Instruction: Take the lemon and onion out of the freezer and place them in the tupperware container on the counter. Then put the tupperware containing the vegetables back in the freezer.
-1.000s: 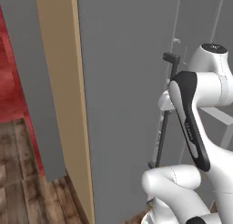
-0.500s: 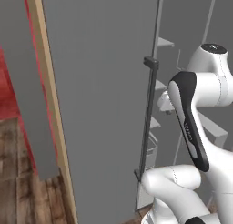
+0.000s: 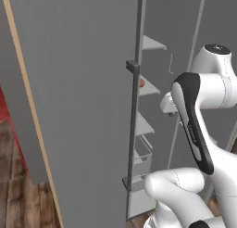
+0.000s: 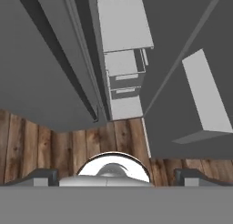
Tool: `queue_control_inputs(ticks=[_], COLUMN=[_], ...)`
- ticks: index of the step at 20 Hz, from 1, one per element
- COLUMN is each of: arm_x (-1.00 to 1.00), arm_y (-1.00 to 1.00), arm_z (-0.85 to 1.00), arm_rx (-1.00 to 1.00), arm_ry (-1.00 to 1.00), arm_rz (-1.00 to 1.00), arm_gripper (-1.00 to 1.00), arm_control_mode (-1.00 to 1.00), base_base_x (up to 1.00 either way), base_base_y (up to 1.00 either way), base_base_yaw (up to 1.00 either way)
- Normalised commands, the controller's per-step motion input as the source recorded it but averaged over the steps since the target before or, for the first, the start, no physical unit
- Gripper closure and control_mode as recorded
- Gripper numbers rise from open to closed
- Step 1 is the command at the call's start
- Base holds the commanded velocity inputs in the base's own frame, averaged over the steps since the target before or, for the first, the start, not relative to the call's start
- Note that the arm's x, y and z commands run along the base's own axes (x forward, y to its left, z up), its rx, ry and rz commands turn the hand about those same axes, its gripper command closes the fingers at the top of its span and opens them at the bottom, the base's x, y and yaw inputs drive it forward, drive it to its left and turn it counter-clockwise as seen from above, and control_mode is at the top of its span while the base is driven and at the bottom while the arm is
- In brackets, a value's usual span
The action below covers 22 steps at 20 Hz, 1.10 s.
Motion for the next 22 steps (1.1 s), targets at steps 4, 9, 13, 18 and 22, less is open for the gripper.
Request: queue_control_inputs(ticks=[4, 9, 13, 18, 22], arm_x=[0.00, 0.00, 0.00, 0.00, 0.00], arm_y=[0.00, 0.00, 0.00, 0.00, 0.00], arm_z=[0.00, 0.00, 0.00, 0.00, 0.00], arm_rx=[0.00, 0.00, 0.00, 0.00, 0.00], arm_ry=[0.00, 0.00, 0.00, 0.00, 0.00], arm_rz=[0.00, 0.00, 0.00, 0.00, 0.00], arm_gripper=[-1.00, -1.00, -1.00, -1.00, -1.00], arm_control_mode=[1.00, 1.00, 1.00, 1.00, 1.00], base_base_x=[0.25, 0.38, 0.43, 0.57, 0.69], base_base_y=[-0.32, -0.37, -0.35, -0.24, -0.05], base_base_yaw=[0.09, 0.09, 0.09, 0.11, 0.08])
